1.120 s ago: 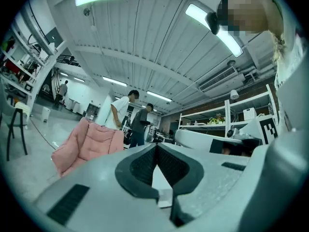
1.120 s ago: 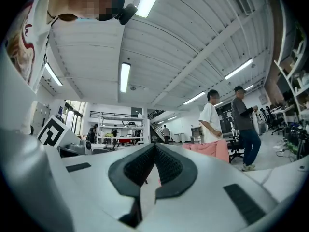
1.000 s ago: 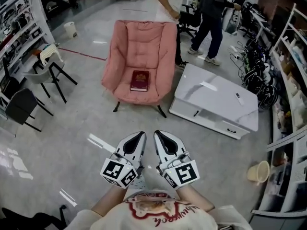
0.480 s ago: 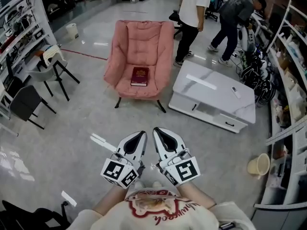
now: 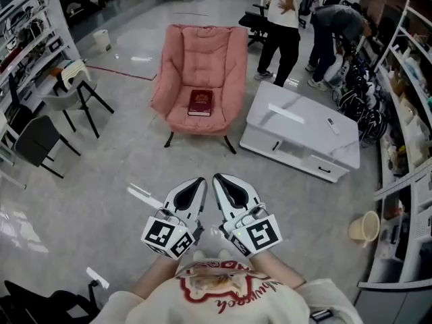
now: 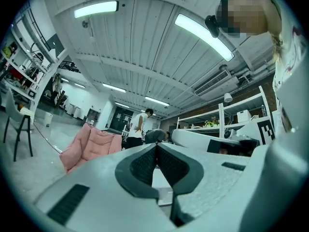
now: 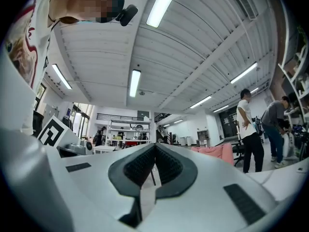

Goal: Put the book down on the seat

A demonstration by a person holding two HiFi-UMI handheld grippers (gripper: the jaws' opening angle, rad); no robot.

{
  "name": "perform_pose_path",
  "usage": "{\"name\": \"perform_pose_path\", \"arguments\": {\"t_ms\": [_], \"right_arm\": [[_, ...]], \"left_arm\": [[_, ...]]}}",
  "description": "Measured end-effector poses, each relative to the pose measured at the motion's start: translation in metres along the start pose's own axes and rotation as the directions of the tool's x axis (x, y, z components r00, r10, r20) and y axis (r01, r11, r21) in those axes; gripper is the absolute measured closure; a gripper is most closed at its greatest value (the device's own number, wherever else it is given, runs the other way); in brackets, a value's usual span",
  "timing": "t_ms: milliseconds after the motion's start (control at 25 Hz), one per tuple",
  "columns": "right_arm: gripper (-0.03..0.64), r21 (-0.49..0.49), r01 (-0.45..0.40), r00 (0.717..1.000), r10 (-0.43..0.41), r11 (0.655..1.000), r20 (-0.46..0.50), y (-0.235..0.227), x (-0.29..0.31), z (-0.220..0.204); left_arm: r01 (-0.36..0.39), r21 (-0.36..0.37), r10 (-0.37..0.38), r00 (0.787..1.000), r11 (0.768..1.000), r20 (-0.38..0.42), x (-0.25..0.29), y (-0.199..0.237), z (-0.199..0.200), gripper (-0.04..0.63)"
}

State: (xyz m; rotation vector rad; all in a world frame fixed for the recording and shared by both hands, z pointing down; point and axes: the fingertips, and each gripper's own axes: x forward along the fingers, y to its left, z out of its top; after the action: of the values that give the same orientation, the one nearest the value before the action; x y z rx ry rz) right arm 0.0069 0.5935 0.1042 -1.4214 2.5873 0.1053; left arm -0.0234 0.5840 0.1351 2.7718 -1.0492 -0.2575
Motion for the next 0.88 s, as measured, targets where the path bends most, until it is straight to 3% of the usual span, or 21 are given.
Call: {"name": "perform_pose_path", "arguments": {"t_ms": [880], "right_arm": [[0.615, -0.01, 0.014, 1.0, -0.014, 1.0, -0.015, 0.017, -0.005, -0.006]], "left_arm": [[0.003, -0.015, -0.003, 1.0, 1.0, -0.002, -0.017, 0.001, 0.0, 0.592]]}}
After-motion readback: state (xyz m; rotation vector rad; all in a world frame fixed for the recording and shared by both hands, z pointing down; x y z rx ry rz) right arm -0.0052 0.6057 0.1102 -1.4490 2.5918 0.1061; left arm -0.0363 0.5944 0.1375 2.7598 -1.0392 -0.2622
